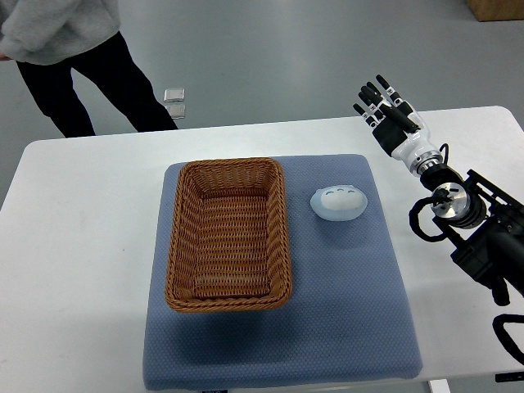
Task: Place blue toy in brown basket
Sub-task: 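Raise the right hand and reach it over the white-blue plush toy, then lower the right hand onto the plush toy and close fingers around it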
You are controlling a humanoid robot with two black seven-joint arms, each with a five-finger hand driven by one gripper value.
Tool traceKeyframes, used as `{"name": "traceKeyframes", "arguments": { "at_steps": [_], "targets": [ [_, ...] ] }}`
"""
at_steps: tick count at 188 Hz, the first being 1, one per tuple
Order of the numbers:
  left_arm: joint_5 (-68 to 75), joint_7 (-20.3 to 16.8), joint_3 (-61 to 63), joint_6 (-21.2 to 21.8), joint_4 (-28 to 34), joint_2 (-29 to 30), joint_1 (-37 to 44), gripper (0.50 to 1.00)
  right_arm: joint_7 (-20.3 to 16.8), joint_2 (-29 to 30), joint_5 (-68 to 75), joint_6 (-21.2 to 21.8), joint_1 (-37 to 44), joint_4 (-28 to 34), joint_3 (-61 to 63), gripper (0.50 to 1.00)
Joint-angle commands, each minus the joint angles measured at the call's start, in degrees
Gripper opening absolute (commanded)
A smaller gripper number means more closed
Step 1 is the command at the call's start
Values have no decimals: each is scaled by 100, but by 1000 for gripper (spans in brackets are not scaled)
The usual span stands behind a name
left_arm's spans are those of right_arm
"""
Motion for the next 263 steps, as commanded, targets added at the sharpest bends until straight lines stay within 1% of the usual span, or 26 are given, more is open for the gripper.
{"name": "traceKeyframes", "arguments": {
  "at_steps": [1,45,76,97,117,142,153,167,198,216,236,249,263],
  "targets": [
    [-1,0,11,0,1,0,0,1000,0,-7,0,9,0,1,-103,983],
    [-1,0,-15,0,-25,0,0,1000,-9,-16,-17,44,18,27,-130,983],
    [8,0,-6,0,-52,0,0,1000,-18,-42,-343,184,97,133,-305,983],
    [-1,-9,2,-35,-105,0,0,1000,-106,-201,-1221,184,510,203,-657,983],
    [-1,-9,2,-79,-175,0,-9,1000,-246,-640,-2338,220,1002,247,-1228,983],
    [-1,-9,2,-79,-201,0,-44,1000,-396,-1062,-3208,589,1661,440,-2010,983],
    [-1,-9,-6,-79,-201,0,-44,1000,-545,-1343,-3471,808,1986,633,-2484,983],
    [-1,-9,-6,-88,-201,0,-62,1000,-791,-1633,-3761,967,2373,959,-3143,983],
    [-1,-9,-6,-88,-210,0,-97,1000,-1055,-2151,-4139,1028,3207,1934,-4532,983],
    [-1,-9,-6,-97,-201,0,-97,1000,-1178,-2240,-4183,1028,3594,2356,-5191,983],
    [-1,-9,-6,-88,-193,0,-97,1000,-1310,-2363,-4254,1028,3779,2716,-5631,983],
    [-1,-9,-6,-88,-192,0,-97,1000,-1310,-2380,-4298,1028,3788,2884,-5737,983],
    [-1,0,-6,-88,-192,0,-97,1000,-1310,-2363,-4333,993,3788,2919,-5781,983]
  ]
}}
